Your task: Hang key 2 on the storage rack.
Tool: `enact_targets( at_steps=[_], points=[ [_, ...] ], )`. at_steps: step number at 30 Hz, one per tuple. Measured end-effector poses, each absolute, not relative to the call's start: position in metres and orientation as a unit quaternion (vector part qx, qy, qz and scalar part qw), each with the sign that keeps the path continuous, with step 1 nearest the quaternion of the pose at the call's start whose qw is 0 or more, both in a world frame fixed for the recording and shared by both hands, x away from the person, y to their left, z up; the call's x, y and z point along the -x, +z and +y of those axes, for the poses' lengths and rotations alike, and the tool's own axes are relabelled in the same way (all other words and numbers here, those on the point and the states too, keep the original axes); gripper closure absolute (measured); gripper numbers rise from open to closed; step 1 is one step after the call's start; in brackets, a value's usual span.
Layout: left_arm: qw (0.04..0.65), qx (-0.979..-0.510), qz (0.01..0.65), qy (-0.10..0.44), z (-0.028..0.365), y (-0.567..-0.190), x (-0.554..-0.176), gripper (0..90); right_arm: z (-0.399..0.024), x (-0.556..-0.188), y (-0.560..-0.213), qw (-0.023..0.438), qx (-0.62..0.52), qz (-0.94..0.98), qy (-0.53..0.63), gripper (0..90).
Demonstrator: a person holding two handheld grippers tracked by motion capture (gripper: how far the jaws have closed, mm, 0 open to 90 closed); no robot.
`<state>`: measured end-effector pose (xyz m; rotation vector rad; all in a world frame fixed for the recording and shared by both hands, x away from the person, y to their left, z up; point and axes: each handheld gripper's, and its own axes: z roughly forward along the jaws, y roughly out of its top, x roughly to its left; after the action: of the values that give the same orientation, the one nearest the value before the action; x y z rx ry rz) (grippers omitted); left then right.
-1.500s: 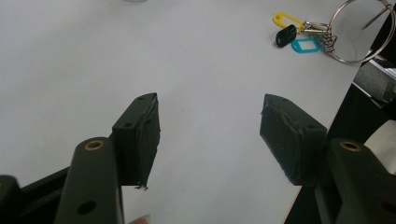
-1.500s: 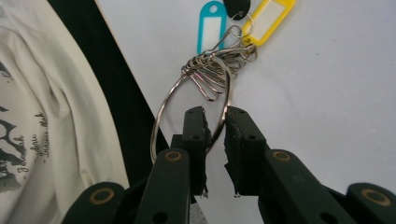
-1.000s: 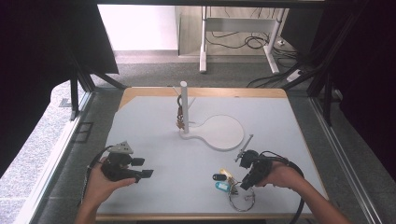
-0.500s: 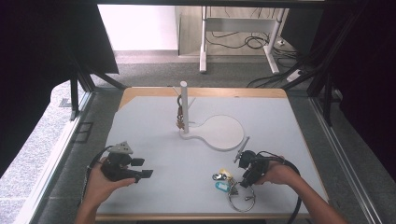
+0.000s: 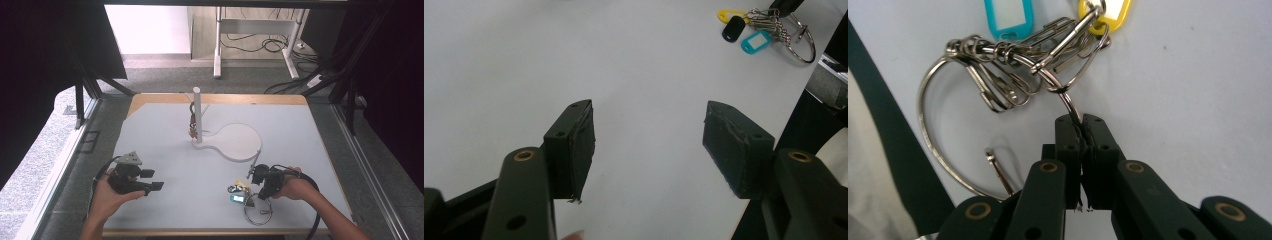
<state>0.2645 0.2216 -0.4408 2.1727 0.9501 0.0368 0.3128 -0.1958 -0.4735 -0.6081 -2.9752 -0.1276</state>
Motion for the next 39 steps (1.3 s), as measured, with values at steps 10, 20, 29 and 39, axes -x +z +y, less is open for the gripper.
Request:
enact_targets(
  at_steps=[10,20,29,39],
  points=[
    [0.381,-0.845,0.374,0.014,0.223,-0.439,-0.264,38.0,-0.202,-0.313,-0.436,0.086,0.232,-0.968,-0.049,87.2],
    [0.379,-0.847,0.372,0.014,0.224,-0.439,-0.264,38.0,-0.210,-0.318,-0.402,0.076,0.238,-0.967,-0.054,87.6],
    [0.379,-0.847,0.373,0.015,0.223,-0.440,-0.264,38.0,-0.210,-0.326,-0.372,0.059,0.245,-0.966,-0.061,87.7],
    [0.380,-0.846,0.373,0.015,0.225,-0.440,-0.264,38.0,-0.213,-0.348,-0.355,0.062,0.264,-0.959,-0.084,87.7]
  ],
)
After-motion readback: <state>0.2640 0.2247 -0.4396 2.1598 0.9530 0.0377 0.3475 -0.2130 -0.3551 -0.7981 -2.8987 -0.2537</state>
